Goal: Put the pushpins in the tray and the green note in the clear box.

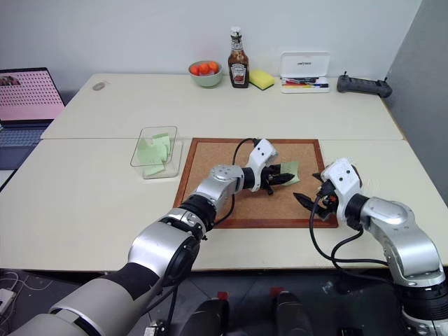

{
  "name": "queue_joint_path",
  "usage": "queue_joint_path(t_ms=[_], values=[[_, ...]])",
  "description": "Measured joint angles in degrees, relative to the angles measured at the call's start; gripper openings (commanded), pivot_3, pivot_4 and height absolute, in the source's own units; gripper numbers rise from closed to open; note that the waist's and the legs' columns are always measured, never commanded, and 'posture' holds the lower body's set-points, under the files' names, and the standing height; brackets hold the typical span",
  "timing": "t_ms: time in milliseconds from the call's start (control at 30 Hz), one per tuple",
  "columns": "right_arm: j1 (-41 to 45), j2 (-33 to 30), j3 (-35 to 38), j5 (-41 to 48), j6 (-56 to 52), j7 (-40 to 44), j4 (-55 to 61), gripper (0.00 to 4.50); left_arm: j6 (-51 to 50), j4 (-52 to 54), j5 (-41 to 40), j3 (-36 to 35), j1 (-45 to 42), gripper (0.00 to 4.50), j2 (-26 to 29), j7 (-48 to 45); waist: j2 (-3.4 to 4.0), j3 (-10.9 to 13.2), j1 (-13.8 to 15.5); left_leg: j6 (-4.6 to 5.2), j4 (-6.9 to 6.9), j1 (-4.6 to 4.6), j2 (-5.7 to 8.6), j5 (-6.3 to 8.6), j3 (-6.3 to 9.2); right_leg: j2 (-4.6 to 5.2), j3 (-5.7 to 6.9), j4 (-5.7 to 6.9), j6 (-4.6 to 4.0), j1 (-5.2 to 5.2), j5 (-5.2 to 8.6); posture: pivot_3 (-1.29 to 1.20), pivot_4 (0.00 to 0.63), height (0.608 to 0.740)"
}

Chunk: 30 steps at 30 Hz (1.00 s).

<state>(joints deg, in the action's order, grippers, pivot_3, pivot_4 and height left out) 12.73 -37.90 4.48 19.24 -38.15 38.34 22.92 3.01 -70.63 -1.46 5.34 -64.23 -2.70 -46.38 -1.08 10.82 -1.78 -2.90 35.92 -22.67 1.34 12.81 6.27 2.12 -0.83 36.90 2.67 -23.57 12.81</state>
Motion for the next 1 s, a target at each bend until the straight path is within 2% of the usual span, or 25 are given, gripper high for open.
queue_joint_path(t_ms=[100, 167, 633, 800, 1000], values=[[-0.16, 0.00, 0.01, 0.13, 0.00, -0.05, 0.38, 3.96, 0.05, -0.52, 0.01, -0.36, 0.00, 0.29, -0.03, 0.18, 0.00, 0.00, 0.00, 0.00, 0.01, 0.00, 0.00, 0.00, 0.00, 0.00, 0.00, 0.00, 0.00, 0.00, 0.00, 0.00, 0.150, 0.740], [-0.34, 0.00, 0.02, 0.18, 0.00, -0.05, 0.70, 3.96, 0.05, -0.81, -0.21, -1.32, 0.00, 0.03, -0.14, -0.02, 0.00, 0.00, 0.01, 0.00, 0.01, 0.00, 0.00, 0.00, 0.00, 0.00, 0.00, 0.00, 0.00, 0.00, 0.00, 0.00, 0.150, 0.740], [-0.39, -0.20, 0.04, 0.25, 0.20, 0.37, 0.70, 3.96, -0.05, -0.77, -1.20, -5.67, 0.06, 0.03, 0.13, -3.08, 0.00, 0.00, -0.03, 0.00, 0.01, 0.01, 0.00, 0.00, 0.00, 0.00, 0.00, 0.02, 0.00, 0.00, 0.00, 0.00, 0.150, 0.740], [-0.01, 0.05, 0.03, 2.33, 0.23, 1.51, 1.60, 3.96, 3.46, 4.70, -1.08, -5.82, 1.89, 0.03, 5.10, -2.55, 0.00, 0.00, -0.22, 0.00, 0.01, 0.06, -0.04, 0.00, -0.01, -0.03, -0.03, 0.08, 0.00, 0.00, 0.00, 0.00, 0.150, 0.740], [4.86, 2.94, -2.55, 2.81, 0.44, 1.47, 1.73, 3.96, 6.03, 21.86, 3.11, -4.67, 7.58, 0.03, 15.96, 4.20, 0.01, -0.01, -0.45, -0.01, 0.00, 0.12, -0.07, -0.01, 0.02, -0.06, -0.05, 0.12, -0.01, 0.01, -0.01, 0.00, 0.150, 0.740]])
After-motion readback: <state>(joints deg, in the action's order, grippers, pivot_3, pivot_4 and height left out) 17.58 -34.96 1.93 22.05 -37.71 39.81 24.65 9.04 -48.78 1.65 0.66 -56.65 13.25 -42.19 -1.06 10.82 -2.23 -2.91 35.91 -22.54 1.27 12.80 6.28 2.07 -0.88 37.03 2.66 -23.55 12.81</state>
